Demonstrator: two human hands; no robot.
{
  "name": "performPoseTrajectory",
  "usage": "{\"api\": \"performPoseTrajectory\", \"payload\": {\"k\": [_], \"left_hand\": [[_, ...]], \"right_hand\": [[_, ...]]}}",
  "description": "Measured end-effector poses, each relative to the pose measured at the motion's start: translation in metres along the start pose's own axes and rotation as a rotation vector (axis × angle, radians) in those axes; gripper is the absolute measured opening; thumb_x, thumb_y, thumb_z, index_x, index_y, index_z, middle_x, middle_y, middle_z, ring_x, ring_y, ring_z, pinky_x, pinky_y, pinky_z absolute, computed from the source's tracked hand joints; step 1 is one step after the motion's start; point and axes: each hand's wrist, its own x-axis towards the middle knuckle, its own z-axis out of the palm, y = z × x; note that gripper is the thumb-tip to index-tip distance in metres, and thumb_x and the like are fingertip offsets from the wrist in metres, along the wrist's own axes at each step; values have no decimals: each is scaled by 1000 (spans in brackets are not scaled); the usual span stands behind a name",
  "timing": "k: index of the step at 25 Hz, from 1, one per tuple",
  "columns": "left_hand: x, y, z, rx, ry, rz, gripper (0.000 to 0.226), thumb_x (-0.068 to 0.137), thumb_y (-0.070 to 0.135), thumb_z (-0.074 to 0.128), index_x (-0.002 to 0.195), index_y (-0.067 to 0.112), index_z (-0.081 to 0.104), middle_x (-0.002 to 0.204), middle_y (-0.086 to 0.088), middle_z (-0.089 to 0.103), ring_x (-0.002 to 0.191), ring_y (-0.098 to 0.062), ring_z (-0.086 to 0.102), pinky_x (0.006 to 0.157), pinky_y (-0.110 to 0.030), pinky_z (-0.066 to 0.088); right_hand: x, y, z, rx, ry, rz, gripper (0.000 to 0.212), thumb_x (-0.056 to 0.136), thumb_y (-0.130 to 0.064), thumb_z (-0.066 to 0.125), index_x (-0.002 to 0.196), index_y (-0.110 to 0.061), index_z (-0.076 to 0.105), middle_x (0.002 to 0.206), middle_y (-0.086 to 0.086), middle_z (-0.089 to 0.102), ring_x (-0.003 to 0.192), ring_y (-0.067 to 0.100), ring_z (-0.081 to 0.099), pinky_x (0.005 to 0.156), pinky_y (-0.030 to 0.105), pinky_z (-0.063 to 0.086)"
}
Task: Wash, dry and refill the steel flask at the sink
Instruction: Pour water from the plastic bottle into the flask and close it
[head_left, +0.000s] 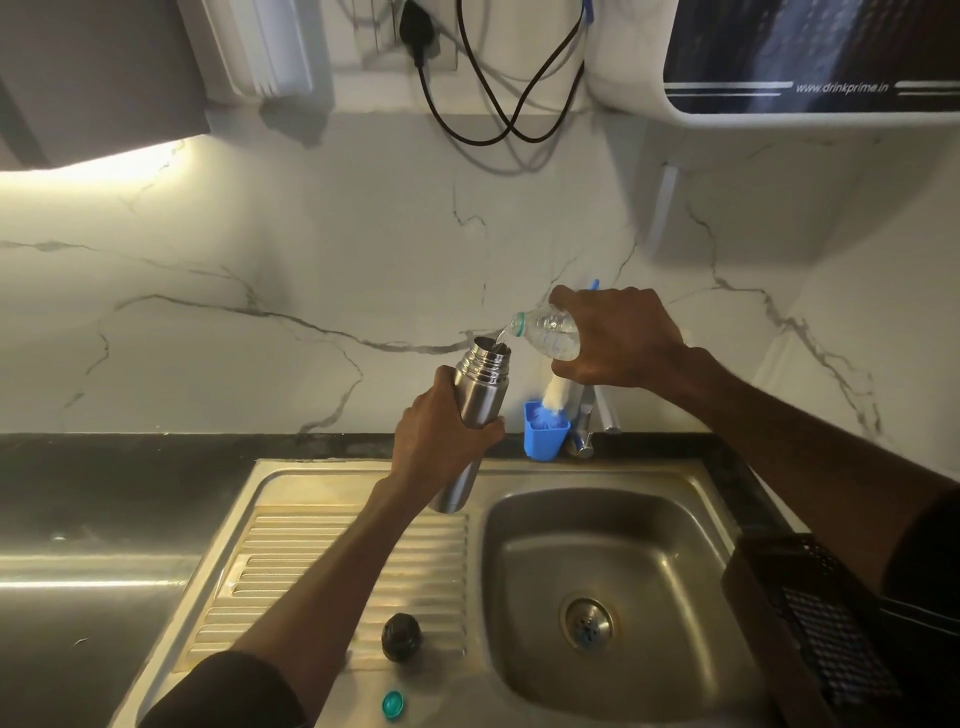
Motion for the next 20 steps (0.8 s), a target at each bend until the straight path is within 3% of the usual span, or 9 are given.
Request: {"api": "performPoseTrajectory", "payload": {"k": [15,20], "left_hand": [[0,5,-2,-21,-5,1,57,78,46,85,114,24,46,101,5,68,75,-14,63,70,-28,46],[3,6,-3,-41,-5,6,60,78,47,86,118,24,47,103,5,70,79,-15,66,73,-31,53]], "right_hand": [[5,2,-2,-51,5,-12,65,79,-62,70,127,-24,50,96,0,71,75,21,65,74,40,59],[9,6,-6,-86,26,-20,67,80,-62,71,132,-25,50,102,-2,72,78,22,65,68,31,46]]}}
